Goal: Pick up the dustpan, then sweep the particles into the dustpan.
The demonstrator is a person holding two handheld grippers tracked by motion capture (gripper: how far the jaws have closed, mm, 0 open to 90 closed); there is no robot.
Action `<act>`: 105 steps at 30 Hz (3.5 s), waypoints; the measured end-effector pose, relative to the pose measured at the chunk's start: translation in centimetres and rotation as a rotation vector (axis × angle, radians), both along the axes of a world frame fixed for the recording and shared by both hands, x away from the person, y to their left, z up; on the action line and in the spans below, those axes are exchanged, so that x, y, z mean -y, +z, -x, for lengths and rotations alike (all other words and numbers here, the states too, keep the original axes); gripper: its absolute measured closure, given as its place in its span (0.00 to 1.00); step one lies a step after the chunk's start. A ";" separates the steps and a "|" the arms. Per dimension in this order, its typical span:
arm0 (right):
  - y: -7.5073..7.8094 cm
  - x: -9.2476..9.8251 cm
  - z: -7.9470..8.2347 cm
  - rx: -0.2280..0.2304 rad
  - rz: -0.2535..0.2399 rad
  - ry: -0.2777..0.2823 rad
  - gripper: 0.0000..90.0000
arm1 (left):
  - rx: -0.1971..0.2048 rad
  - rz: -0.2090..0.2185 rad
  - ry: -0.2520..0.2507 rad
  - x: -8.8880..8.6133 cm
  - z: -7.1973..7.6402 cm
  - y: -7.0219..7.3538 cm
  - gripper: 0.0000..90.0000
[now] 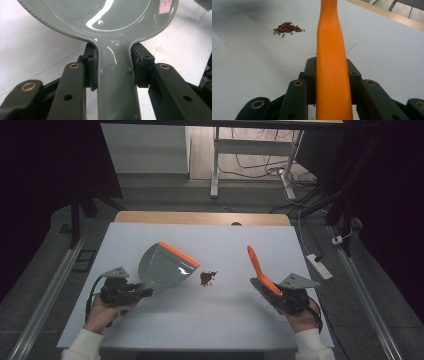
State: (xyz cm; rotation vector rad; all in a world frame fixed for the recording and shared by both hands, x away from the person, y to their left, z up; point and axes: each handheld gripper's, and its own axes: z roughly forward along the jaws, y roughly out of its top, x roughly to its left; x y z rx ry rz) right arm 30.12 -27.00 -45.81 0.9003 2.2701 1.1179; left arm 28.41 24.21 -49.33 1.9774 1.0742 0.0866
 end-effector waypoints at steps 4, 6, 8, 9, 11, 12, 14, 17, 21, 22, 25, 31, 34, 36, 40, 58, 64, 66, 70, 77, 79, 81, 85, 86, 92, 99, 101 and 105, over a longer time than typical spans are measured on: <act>0.1 0.0 0.0 0.005 -0.004 -0.001 0.78 | 0.014 -0.027 -0.030 0.6 0.4 0.2 0.69; 0.1 0.0 0.0 0.004 -0.011 0.000 0.78 | 0.021 -0.039 -0.051 0.8 0.7 0.3 0.69; 0.0 -0.1 0.0 -0.001 -0.017 -0.005 0.78 | 0.026 -0.045 -0.070 1.0 0.9 0.5 0.69; 0.0 -0.1 0.0 -0.001 -0.017 -0.005 0.78 | 0.028 -0.052 -0.078 1.1 1.0 0.5 0.69; 0.0 -0.2 0.0 0.008 -0.020 -0.013 0.78 | 0.025 -0.064 -0.087 1.2 1.2 0.6 0.69; 0.1 -0.5 0.0 0.010 -0.023 -0.014 0.78 | 0.018 -0.064 -0.092 1.2 1.2 0.6 0.69; 0.1 -0.7 0.0 0.014 -0.030 -0.012 0.78 | 0.003 -0.070 -0.109 1.2 1.2 0.6 0.69; 0.2 -1.1 -0.2 0.024 -0.028 -0.001 0.78 | -0.011 -0.123 -0.154 1.6 1.4 0.5 0.69; 0.3 -1.5 -0.3 0.029 -0.033 0.000 0.78 | -0.015 -0.138 -0.172 1.9 1.6 0.4 0.68; 0.3 -1.5 -0.3 0.029 -0.033 0.000 0.78 | -0.015 -0.140 -0.172 2.0 1.6 0.3 0.68; 0.2 -1.7 -0.5 0.028 -0.041 -0.014 0.78 | -0.017 -0.158 -0.184 2.2 1.8 0.3 0.69; 0.1 -1.9 -1.0 0.022 -0.056 -0.025 0.78 | -0.020 -0.191 -0.223 2.8 1.9 0.1 0.68; -0.1 -2.3 -1.3 0.015 -0.063 -0.021 0.78 | -0.036 -0.181 -0.227 3.0 2.0 0.2 0.68; -0.1 -2.6 -1.4 0.013 -0.058 -0.025 0.78 | -0.039 -0.161 -0.234 3.0 2.1 0.5 0.68; -0.1 -3.3 -1.7 0.016 -0.051 -0.013 0.78 | -0.041 -0.185 -0.244 3.1 2.2 0.4 0.68; -0.9 -7.6 -5.5 -0.009 -0.017 0.040 0.78 | -0.076 -0.204 -0.239 3.2 1.8 -0.2 0.68; -0.9 -9.4 -7.1 -0.020 0.000 0.044 0.78 | -0.091 -0.209 -0.252 3.4 1.8 -0.4 0.68; -0.7 -9.9 -7.4 -0.019 0.009 0.053 0.78 | -0.094 -0.212 -0.255 3.6 1.8 -0.5 0.68; -1.0 -10.6 -8.4 -0.031 0.014 0.051 0.78 | -0.093 -0.223 -0.255 3.7 1.7 -0.8 0.68; -1.6 -11.6 -9.7 -0.062 0.011 0.037 0.78 | -0.103 -0.222 -0.273 4.0 1.7 -1.0 0.68; -1.6 -11.7 -9.9 -0.064 0.012 0.038 0.78 | -0.104 -0.224 -0.271 4.0 1.7 -1.0 0.68; -1.9 -12.0 -10.3 -0.074 0.016 0.035 0.78 | -0.106 -0.224 -0.265 3.9 1.6 -0.9 0.68; -2.3 -12.4 -10.8 -0.085 0.029 0.029 0.78 | -0.116 -0.210 -0.254 3.9 1.5 -1.2 0.68; -2.5 -12.6 -11.0 -0.092 0.033 0.025 0.78 | -0.117 -0.212 -0.255 3.9 1.4 -1.2 0.68; -2.7 -12.8 -11.1 -0.098 0.037 0.024 0.78 | -0.125 -0.207 -0.257 4.0 1.3 -1.4 0.68; -3.3 -13.2 -11.3 -0.115 0.062 0.024 0.78 | -0.158 -0.200 -0.272 4.3 1.0 -1.6 0.69; -3.5 -13.4 -11.3 -0.116 0.068 0.026 0.78 | -0.163 -0.204 -0.275 4.4 1.0 -1.7 0.69; -3.6 -13.6 -11.4 -0.109 0.086 0.022 0.78 | -0.169 -0.211 -0.276 4.4 0.9 -1.8 0.69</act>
